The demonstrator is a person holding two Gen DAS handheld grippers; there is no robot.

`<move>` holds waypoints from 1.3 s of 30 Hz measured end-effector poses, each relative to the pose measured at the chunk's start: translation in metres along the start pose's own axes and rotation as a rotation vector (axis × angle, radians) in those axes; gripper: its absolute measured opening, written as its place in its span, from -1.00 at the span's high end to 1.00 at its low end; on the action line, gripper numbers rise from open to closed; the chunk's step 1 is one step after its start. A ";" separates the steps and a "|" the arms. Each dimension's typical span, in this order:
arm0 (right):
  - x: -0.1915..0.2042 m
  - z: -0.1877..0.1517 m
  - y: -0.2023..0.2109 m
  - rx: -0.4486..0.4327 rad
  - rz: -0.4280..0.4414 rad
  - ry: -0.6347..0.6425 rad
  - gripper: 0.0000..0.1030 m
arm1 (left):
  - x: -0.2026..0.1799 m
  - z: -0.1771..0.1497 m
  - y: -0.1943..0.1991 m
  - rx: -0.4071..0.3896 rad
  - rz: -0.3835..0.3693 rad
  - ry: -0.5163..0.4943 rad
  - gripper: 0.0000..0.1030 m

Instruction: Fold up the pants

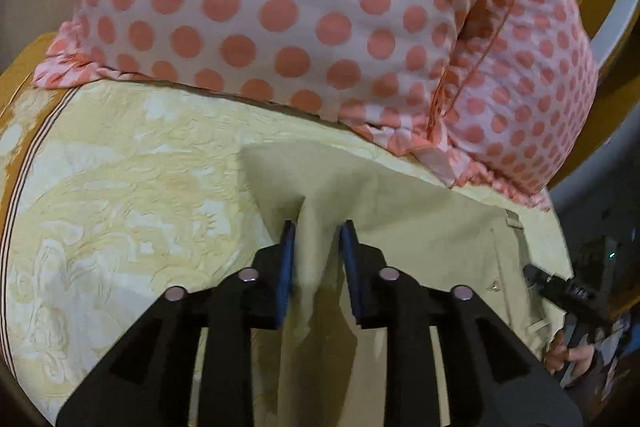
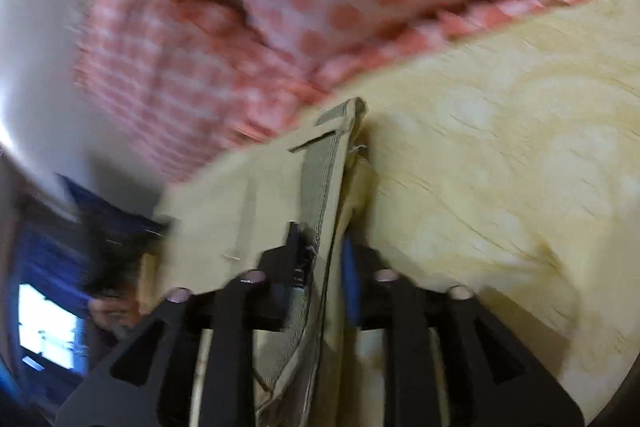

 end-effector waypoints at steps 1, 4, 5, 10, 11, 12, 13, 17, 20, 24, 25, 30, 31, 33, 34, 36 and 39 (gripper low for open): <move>0.004 -0.002 0.007 -0.028 -0.003 0.023 0.15 | 0.000 -0.006 0.015 -0.036 0.000 -0.012 0.41; 0.038 -0.015 0.025 -0.087 0.086 0.131 -0.49 | -0.011 -0.025 0.047 -0.118 -0.046 -0.061 -0.24; 0.047 -0.019 0.024 -0.078 0.122 0.157 -0.49 | -0.021 -0.036 0.055 -0.128 -0.101 -0.087 -0.31; 0.040 -0.027 -0.014 0.082 0.210 0.026 -0.60 | -0.047 -0.062 0.017 0.040 -0.243 -0.107 -0.43; 0.032 -0.026 -0.014 0.063 0.259 -0.025 -0.53 | -0.040 -0.063 0.003 0.077 -0.210 -0.081 -0.42; 0.025 -0.025 -0.011 0.048 0.272 -0.073 -0.44 | -0.031 -0.062 -0.014 0.116 -0.188 -0.046 -0.28; 0.016 -0.025 -0.008 0.050 0.258 -0.142 -0.30 | -0.027 -0.061 -0.018 0.102 -0.193 -0.029 -0.20; 0.024 -0.047 0.018 0.014 0.028 -0.131 -0.65 | -0.028 -0.069 0.004 0.041 -0.042 -0.034 -0.29; 0.050 -0.085 0.040 -0.093 -0.174 0.030 -0.97 | -0.038 -0.099 0.040 -0.084 0.084 -0.124 -0.71; 0.089 -0.160 0.038 -0.208 -0.406 0.254 -0.97 | -0.047 -0.167 0.075 -0.232 0.272 -0.213 -0.96; 0.093 -0.171 0.034 -0.230 -0.452 0.278 -0.97 | -0.049 -0.182 0.076 -0.243 0.296 -0.228 -0.96; 0.105 -0.205 -0.001 -0.263 -0.527 0.341 -0.97 | -0.057 -0.237 0.054 -0.237 0.360 -0.274 -0.96; 0.106 -0.208 -0.004 -0.257 -0.527 0.342 -0.97 | -0.056 -0.241 0.048 -0.232 0.383 -0.279 -0.96; 0.107 -0.212 -0.009 -0.258 -0.551 0.350 -0.97 | -0.057 -0.244 0.040 -0.226 0.411 -0.285 -0.96; 0.109 -0.216 -0.010 -0.267 -0.575 0.365 -0.97 | -0.057 -0.244 0.037 -0.223 0.418 -0.285 -0.96; 0.110 -0.216 -0.013 -0.271 -0.600 0.376 -0.97 | -0.059 -0.243 0.033 -0.217 0.418 -0.279 -0.96; 0.108 -0.214 -0.017 -0.256 -0.600 0.355 -0.97 | -0.060 -0.243 0.027 -0.203 0.434 -0.274 -0.96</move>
Point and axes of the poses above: each gripper's, at about its wrist camera, not at the fingertips, and y roughly against the way its jaws point, x to its left, z to its top, the point moved 6 cm from there along -y, roughly the way its jaws point, and after that the axes turned 15 degrees about x, right-handed, at the moved point
